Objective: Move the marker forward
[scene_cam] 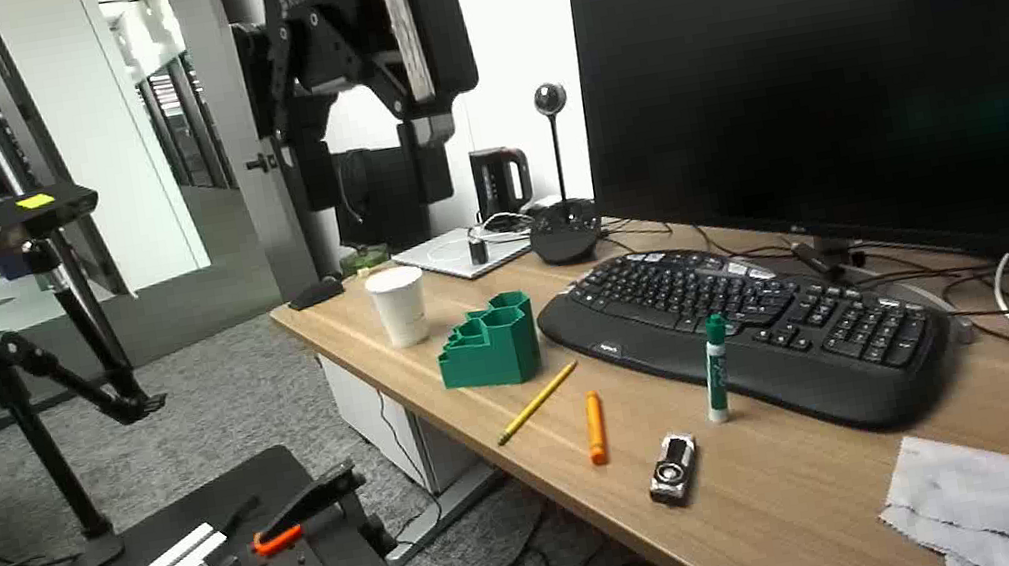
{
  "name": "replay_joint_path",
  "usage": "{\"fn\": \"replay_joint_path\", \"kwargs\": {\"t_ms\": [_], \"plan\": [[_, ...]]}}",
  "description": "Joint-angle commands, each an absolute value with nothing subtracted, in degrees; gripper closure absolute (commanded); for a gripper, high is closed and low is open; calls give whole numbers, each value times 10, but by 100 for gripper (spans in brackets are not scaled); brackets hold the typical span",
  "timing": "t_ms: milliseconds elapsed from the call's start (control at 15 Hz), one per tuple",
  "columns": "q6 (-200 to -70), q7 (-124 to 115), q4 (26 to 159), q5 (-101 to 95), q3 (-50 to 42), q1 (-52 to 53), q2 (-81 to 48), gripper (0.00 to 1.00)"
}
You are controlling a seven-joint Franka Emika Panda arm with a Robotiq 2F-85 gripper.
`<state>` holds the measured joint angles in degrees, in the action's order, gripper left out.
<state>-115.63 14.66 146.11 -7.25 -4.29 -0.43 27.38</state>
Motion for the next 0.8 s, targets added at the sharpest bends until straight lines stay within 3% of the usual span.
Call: {"fn": "replay_joint_path", "kwargs": {"t_ms": [0,733], "plan": [[-1155,146,1460,-73,-43,-4,274,0],[-1154,134,1434,-69,-36,0,234,0]]}}
